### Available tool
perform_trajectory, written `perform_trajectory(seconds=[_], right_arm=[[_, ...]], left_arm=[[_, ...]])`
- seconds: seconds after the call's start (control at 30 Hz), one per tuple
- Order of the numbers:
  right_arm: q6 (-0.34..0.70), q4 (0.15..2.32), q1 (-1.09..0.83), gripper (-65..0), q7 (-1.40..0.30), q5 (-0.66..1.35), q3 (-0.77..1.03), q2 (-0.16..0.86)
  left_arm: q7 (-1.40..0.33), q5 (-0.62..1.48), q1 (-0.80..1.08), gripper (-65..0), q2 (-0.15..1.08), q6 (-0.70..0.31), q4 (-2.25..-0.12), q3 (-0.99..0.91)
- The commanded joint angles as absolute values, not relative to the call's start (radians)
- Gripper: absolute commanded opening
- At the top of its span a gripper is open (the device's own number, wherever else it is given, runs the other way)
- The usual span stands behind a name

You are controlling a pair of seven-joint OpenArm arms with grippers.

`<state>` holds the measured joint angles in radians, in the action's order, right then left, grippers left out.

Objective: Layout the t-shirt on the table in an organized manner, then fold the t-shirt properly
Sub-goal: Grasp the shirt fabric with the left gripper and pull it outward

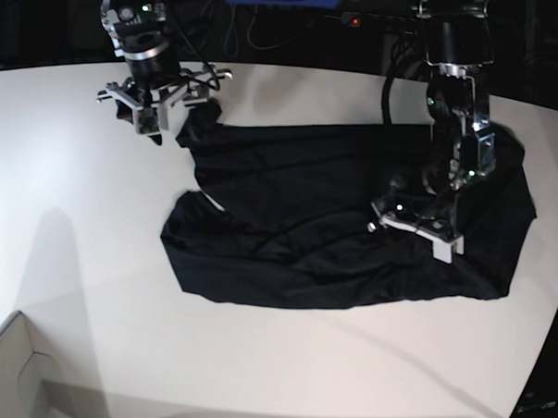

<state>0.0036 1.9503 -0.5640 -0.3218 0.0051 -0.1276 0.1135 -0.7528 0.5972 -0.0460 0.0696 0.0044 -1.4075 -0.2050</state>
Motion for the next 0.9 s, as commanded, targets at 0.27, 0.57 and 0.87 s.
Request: perform_trajectory(seconds=[0.27,0.57,0.87], right_arm=[[0.005,1.966,-0.568,-29.9,-0.298,0.007,-0.128,0.128],[0.005,1.966,-0.567,-29.9,-0.298,0.007,-0.127,0.134],[0.005,1.965,-0.562,-29.9,-0.298,0.007,-0.128,0.148]], left_arm=[[-0.630,0.470,-0.050,-29.8,0.042,0.005,-1.420,-0.114],[-0.625,0.469,-0.007,-29.9,0.045,0.005,-1.431,-0.120],[-0.625,0.469,-0.005,-32.5,0.044,0.005,-1.432,-0.120]])
